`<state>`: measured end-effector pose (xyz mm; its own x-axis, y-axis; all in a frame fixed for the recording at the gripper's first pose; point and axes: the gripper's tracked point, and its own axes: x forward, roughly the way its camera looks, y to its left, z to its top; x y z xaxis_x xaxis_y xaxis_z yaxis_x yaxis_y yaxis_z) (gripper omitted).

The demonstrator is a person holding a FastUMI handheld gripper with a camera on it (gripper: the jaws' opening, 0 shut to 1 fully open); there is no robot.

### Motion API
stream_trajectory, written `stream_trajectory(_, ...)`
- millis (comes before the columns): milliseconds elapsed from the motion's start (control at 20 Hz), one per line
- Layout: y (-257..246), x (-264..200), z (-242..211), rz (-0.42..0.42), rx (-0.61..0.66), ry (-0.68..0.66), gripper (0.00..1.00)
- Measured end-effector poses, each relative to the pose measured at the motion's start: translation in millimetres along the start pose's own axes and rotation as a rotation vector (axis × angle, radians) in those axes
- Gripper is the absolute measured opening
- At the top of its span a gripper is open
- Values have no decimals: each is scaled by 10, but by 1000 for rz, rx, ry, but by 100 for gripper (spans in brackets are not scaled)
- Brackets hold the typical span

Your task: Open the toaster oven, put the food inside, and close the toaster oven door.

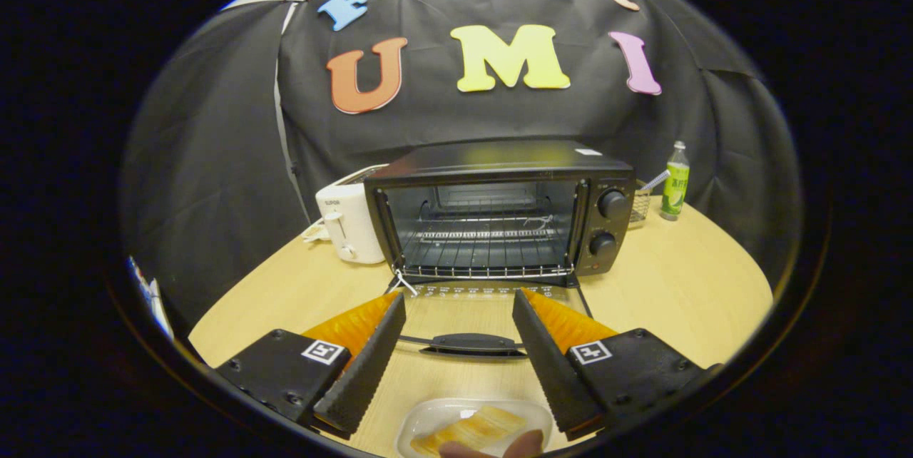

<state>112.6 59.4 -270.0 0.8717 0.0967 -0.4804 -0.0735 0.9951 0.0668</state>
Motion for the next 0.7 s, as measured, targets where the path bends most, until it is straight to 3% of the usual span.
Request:
stream_trajectory(400,80,-794,-70,-4,11,-85,100)
stream_trajectory(700,39,-787,-962,-76,71,76,100)
